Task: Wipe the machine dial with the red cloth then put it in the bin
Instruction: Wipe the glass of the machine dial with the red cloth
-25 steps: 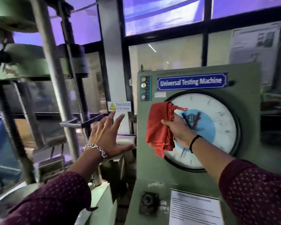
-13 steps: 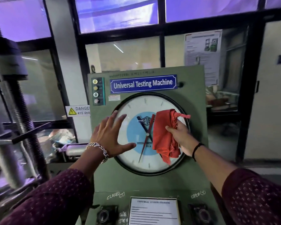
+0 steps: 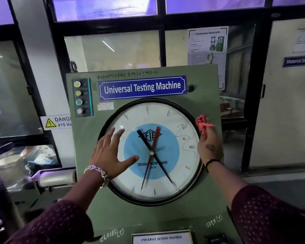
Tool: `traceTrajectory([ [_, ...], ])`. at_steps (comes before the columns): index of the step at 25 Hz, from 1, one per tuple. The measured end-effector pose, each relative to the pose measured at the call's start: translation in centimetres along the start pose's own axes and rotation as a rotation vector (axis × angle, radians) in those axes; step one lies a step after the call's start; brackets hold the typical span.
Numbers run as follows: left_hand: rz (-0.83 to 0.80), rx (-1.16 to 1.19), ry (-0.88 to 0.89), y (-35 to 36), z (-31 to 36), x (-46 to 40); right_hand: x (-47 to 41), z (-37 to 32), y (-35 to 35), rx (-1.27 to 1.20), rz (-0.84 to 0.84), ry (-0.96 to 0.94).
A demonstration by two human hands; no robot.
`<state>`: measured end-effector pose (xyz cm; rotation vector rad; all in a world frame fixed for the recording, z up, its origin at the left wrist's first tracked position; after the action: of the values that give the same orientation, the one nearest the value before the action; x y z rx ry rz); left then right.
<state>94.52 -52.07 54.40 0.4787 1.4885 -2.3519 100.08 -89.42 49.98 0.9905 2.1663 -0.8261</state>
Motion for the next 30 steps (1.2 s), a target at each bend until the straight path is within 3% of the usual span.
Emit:
traceTrajectory([
  [1,-0.009,0.012,-0.003,0.8,-0.9,-0.6,-0.7,-0.3,1.8,0.041,-0.048,-0.081],
  [3,-0.041,0.011,0.006,2.7,-2.5,-1.8,-1.0,-1.5,6.9,0.185,-0.309,-0.194],
  [5,-0.061,-0.004,0.028,4.5,-3.6,-2.9,0.9,-1.7,12.3,0.31,-0.557,-0.201],
  [6,-0.067,-0.014,0.052,5.3,-4.1,-3.8,2.0,-1.2,14.1,0.335,-0.584,-0.187],
  [10,-0.075,-0.114,0.203,6.8,-4.3,-7.8,1.7,0.6,15.6,0.316,-0.507,-0.206],
  [13,-0.045,-0.229,0.327,7.8,-2.5,-12.4,0.5,-0.7,16.5,0.225,-0.396,-0.114],
  [16,0.032,-0.434,0.432,8.9,-0.8,-16.6,5.2,2.5,16.7,0.265,-0.382,-0.211],
  [18,0.061,-0.54,0.47,9.9,-0.7,-17.9,6.6,4.8,16.4,0.239,-0.312,-0.062],
  [21,0.104,-0.551,0.503,11.6,-1.2,-18.6,2.6,2.2,17.4,0.2,-0.142,0.11],
  [23,0.126,-0.546,0.526,12.2,-1.6,-19.1,1.3,1.1,18.1,0.278,-0.142,-0.077],
  [25,0.139,-0.541,0.535,12.4,-1.7,-19.3,4.5,3.4,17.5,0.38,-0.165,-0.328],
  [26,0.148,-0.539,0.532,12.5,-1.8,-19.4,7.2,5.2,16.7,0.414,-0.192,-0.368],
  [28,0.164,-0.551,0.513,12.5,-1.9,-19.3,8.7,7.1,16.1,0.347,-0.165,-0.204],
  [30,0.175,-0.559,0.516,12.6,-1.8,-19.2,5.5,4.8,16.9,0.229,-0.075,0.057],
])
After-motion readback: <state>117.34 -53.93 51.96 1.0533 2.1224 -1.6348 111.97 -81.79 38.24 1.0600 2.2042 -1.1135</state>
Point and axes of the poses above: each hand's wrist, its own x-axis away from the middle knuckle, its own y-axis out of the palm, z = x × y, the point moved 2 cm from there along -x, towards the middle knuckle, and after that the axes turned 14 degrees about -y, right-handed, at the moved point
